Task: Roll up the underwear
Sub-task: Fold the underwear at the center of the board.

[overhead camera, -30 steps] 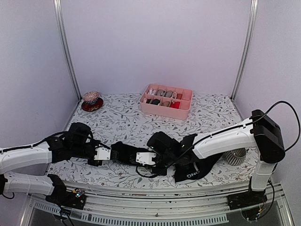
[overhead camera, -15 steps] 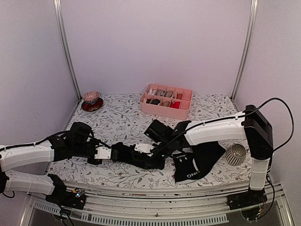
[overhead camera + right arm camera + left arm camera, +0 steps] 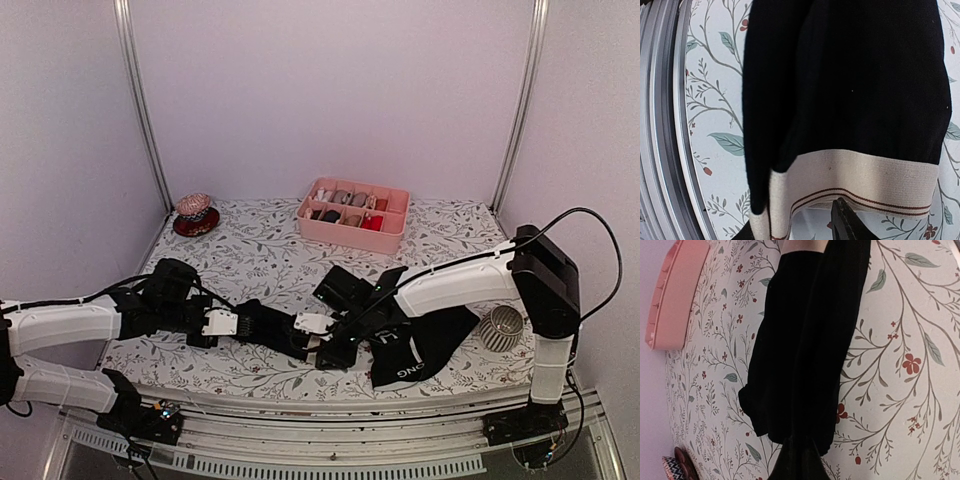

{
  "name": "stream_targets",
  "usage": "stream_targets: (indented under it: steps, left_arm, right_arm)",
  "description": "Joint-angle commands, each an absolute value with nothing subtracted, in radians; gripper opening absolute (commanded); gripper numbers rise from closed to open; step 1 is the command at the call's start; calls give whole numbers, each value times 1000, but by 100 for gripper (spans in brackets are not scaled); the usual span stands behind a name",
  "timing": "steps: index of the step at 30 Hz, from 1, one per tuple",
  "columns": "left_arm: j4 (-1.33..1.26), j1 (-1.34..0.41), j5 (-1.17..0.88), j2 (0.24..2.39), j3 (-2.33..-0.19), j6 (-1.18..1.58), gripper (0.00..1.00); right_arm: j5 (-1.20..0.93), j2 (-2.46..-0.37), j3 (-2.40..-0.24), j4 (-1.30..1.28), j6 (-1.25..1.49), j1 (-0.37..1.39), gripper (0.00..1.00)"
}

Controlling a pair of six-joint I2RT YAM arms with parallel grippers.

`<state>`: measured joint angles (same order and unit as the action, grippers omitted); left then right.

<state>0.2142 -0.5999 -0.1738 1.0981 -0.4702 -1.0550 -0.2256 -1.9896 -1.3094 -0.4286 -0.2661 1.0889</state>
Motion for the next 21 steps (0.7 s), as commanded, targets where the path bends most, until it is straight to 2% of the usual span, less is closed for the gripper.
stream_targets:
  steps: [1, 4, 9, 13, 21]
  left_arm:
    - [203, -587, -198, 1096, -491, -1059, 0]
    - [206, -586, -195, 1090, -488, -1061, 0]
    - [208, -585, -186, 1080, -495, -1065, 0]
    - [201, -581, -174, 1082, -508, -1076, 0]
    - [154, -568, -143, 1149, -548, -1081, 1]
  right_arm:
    - [-209, -1935, -1281, -292, -266, 1095, 34]
    - [-259, -1933, -1266, -261, -267, 1095, 21]
    - [-279, -1954, -1277, -273, -246, 1095, 7]
    - [-291, -1980, -1316, -321, -183, 1088, 4]
    - [-309, -1991, -1343, -367, -74, 1066, 4]
